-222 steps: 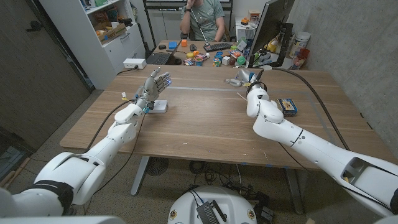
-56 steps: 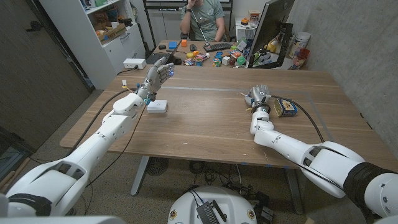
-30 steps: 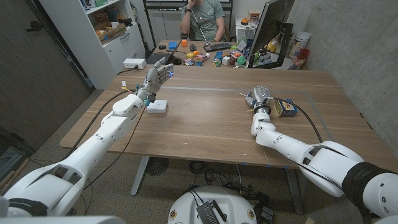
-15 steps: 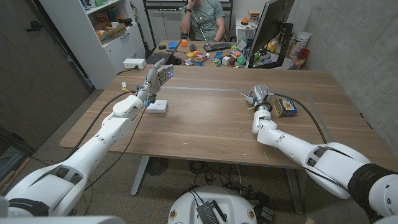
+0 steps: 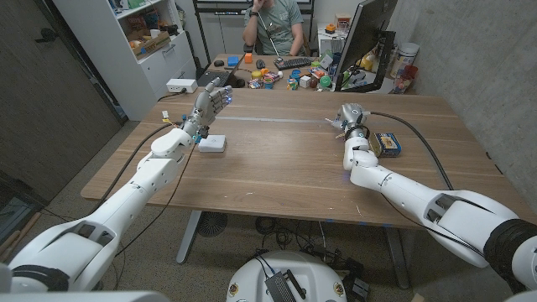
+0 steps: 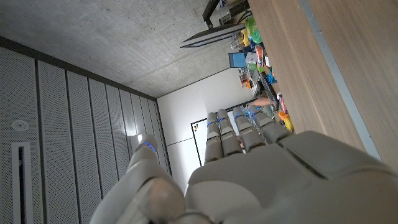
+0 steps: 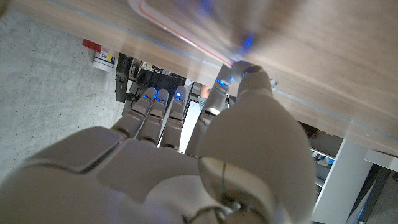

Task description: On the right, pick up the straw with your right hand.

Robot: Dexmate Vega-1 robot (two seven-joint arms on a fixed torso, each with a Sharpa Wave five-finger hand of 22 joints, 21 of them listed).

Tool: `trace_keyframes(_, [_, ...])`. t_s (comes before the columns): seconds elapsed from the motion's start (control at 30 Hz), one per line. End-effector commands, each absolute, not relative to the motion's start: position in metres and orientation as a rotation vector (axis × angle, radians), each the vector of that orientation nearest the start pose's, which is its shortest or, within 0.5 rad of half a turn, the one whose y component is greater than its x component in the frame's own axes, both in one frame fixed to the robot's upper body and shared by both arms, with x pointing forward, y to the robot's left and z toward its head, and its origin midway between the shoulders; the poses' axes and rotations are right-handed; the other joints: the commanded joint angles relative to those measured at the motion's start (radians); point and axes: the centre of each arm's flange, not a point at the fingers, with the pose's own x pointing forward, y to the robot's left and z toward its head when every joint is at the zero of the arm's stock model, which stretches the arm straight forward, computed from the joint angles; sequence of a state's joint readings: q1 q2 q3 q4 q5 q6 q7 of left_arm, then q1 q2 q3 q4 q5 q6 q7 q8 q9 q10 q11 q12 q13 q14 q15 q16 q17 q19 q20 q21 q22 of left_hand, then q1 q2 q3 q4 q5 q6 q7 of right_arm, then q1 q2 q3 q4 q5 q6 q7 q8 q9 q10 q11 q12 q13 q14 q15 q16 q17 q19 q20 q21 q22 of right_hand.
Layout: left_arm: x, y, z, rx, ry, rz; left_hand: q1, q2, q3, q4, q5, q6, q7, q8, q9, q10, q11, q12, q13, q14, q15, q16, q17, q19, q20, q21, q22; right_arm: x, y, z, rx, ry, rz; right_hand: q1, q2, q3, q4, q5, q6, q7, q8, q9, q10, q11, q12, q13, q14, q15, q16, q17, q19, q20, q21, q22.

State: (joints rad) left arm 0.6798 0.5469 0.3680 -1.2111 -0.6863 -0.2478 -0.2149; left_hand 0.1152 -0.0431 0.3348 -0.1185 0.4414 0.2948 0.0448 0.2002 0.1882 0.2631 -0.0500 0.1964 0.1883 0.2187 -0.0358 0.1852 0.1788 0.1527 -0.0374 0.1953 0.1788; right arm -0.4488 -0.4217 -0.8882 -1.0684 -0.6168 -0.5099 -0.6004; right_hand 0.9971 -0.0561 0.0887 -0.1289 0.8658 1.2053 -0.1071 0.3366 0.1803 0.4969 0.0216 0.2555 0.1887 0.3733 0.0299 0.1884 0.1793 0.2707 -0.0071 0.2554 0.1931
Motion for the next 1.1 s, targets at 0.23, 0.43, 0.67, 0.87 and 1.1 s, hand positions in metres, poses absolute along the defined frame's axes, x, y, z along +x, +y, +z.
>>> trace_keyframes(0.23, [0.669, 0.316, 0.037, 0.007, -0.639, -0.313, -0.001, 0.008, -0.007, 0.0, -0.002, -0.001, 0.004, 0.002, 0.005, -0.001, -0.001, 0.002, 0.002, -0.004, -0.011, 0.004, 0.003, -0.007, -0.051, 0.001, 0.003, 0.678, -0.23, 0.079, -1.516, -0.605, -0.682, 0.005, 0.008, -0.005, 0.007, 0.005, 0.103, -0.038, 0.009, 0.028, 0.011, -0.001, -0.002, 0.001, -0.005, 0.0, -0.002, 0.005, 0.001, -0.003, 0.0, 0.003])
trace_keyframes(0.43, [0.671, 0.317, 0.03, 0.004, -0.623, -0.314, -0.001, 0.008, -0.007, 0.0, -0.002, 0.0, 0.004, 0.003, 0.005, -0.001, 0.001, 0.002, 0.002, -0.005, -0.013, 0.004, 0.003, -0.007, -0.051, 0.001, 0.003, 0.665, -0.233, 0.1, -1.509, -0.6, -0.681, 0.004, 0.009, -0.006, 0.008, 0.005, 0.103, -0.039, 0.01, 0.029, 0.011, -0.001, -0.003, 0.001, -0.006, 0.0, -0.002, 0.005, 0.001, -0.002, -0.001, 0.003])
trace_keyframes(0.67, [0.673, 0.323, 0.032, 0.002, -0.637, -0.306, -0.001, 0.008, -0.008, 0.0, -0.002, 0.002, 0.005, 0.003, 0.005, -0.001, -0.002, 0.002, 0.002, -0.005, -0.013, 0.004, 0.003, -0.008, -0.051, 0.002, 0.003, 0.639, -0.226, 0.131, -1.497, -0.608, -0.702, 0.003, 0.009, -0.008, 0.01, 0.004, 0.099, -0.039, 0.01, 0.032, 0.01, 0.001, -0.005, 0.001, -0.005, 0.0, -0.002, 0.005, 0.001, -0.002, -0.002, 0.003])
trace_keyframes(0.87, [0.676, 0.326, 0.034, -0.004, -0.641, -0.314, -0.001, 0.009, -0.008, 0.0, -0.002, 0.005, 0.006, 0.004, 0.005, -0.001, -0.002, 0.002, 0.002, -0.006, -0.013, 0.004, 0.003, -0.008, -0.051, 0.002, 0.003, 0.618, -0.22, 0.149, -1.493, -0.606, -0.712, 0.002, 0.011, -0.009, 0.013, 0.004, 0.098, -0.039, 0.012, 0.035, 0.01, 0.006, -0.006, 0.001, -0.006, 0.003, -0.003, 0.004, 0.0, -0.001, -0.003, 0.003])
trace_keyframes(1.1, [0.679, 0.329, 0.034, -0.009, -0.643, -0.327, -0.001, 0.009, -0.009, 0.0, -0.002, 0.005, 0.003, 0.005, 0.005, -0.002, -0.003, 0.002, 0.002, -0.006, -0.014, 0.004, 0.003, -0.008, -0.051, 0.002, 0.003, 0.593, -0.212, 0.162, -1.489, -0.601, -0.716, 0.001, 0.012, -0.011, 0.015, 0.003, 0.093, -0.038, 0.012, 0.037, 0.013, 0.007, -0.007, 0.001, -0.005, 0.004, -0.002, 0.004, 0.0, 0.002, -0.004, 0.003])
